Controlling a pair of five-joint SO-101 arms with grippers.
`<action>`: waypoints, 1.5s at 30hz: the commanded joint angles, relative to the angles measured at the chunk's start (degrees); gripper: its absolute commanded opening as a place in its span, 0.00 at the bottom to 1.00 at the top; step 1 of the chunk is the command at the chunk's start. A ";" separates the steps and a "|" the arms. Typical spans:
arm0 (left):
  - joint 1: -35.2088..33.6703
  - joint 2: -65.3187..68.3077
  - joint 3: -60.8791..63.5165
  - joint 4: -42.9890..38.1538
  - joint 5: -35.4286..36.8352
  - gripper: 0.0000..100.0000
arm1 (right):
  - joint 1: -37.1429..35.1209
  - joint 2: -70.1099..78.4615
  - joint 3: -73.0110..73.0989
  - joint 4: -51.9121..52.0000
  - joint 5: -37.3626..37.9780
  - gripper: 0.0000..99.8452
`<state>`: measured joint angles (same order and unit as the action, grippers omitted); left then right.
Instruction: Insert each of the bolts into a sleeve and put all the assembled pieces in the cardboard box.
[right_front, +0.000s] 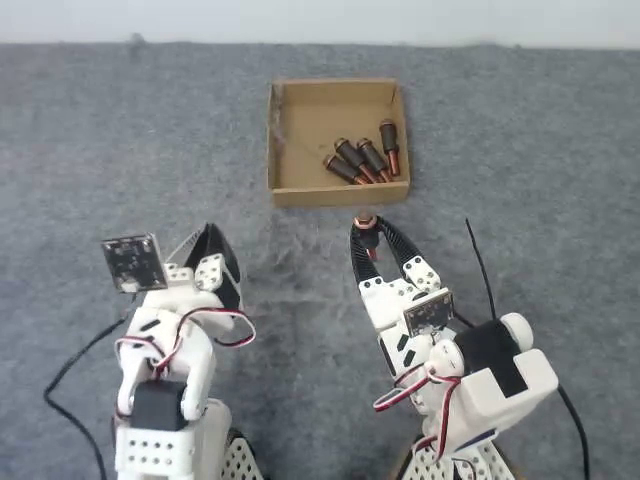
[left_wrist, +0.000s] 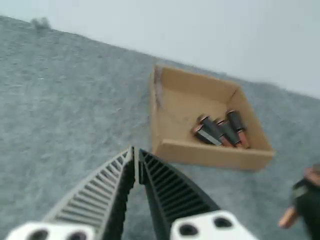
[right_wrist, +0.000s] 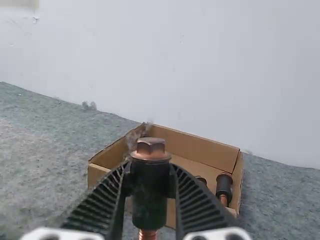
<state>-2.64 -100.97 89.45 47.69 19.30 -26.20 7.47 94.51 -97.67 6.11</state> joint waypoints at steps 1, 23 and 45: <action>-3.34 -4.13 2.33 1.14 -4.04 0.01 | 0.84 -3.30 0.79 -0.13 0.53 0.01; -7.91 -2.90 7.08 12.04 -20.31 0.01 | 4.97 -3.38 -24.88 19.30 0.97 0.01; -8.00 -2.90 7.08 11.69 -20.57 0.01 | 8.13 11.38 -77.27 79.60 0.97 0.01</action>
<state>-10.20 -103.25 97.10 59.38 -0.75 -19.52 17.05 27.43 -21.80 6.20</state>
